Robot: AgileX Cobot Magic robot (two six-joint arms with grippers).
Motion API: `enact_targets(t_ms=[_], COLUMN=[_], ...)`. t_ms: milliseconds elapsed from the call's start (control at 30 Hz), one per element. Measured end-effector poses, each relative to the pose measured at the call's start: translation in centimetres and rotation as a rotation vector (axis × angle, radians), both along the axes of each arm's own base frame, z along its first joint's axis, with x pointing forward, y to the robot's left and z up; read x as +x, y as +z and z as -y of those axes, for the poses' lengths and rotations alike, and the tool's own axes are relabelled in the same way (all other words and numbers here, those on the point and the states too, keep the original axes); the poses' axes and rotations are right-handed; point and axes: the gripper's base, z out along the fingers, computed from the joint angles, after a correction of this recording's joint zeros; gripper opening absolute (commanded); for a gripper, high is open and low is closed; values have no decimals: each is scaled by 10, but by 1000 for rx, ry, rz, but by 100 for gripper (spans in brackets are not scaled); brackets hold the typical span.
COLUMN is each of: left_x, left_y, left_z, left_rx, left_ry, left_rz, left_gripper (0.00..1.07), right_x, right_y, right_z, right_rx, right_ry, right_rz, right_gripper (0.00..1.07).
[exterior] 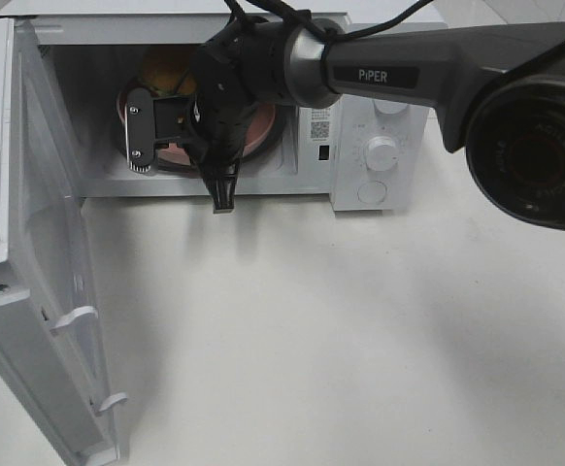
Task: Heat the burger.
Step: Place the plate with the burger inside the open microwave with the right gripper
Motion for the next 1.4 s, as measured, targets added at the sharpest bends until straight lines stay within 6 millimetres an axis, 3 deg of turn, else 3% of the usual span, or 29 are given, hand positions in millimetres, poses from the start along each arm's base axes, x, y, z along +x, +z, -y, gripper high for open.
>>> enact_targets(t_ms=[233, 733, 1067, 1133, 1400], left_x=[0, 0, 0, 0, 0], left_y=[0, 0, 0, 0, 0], left_z=[0, 0, 0, 0, 0], left_rx=[0, 0, 0, 0, 0], left_ry=[0, 0, 0, 0, 0], left_rz=[0, 0, 0, 0, 0], left_gripper=[98, 98, 98, 98, 98], right_x=[7, 9, 12, 13, 12], right_y=[0, -2, 2, 6, 5], right_z=[8, 7, 3, 1, 1], right_rx=[6, 22, 64, 90, 89], right_ry=[-19, -8, 4, 6, 2], right_rz=[5, 23, 55, 72, 58], right_gripper=[0, 2, 25, 36, 41])
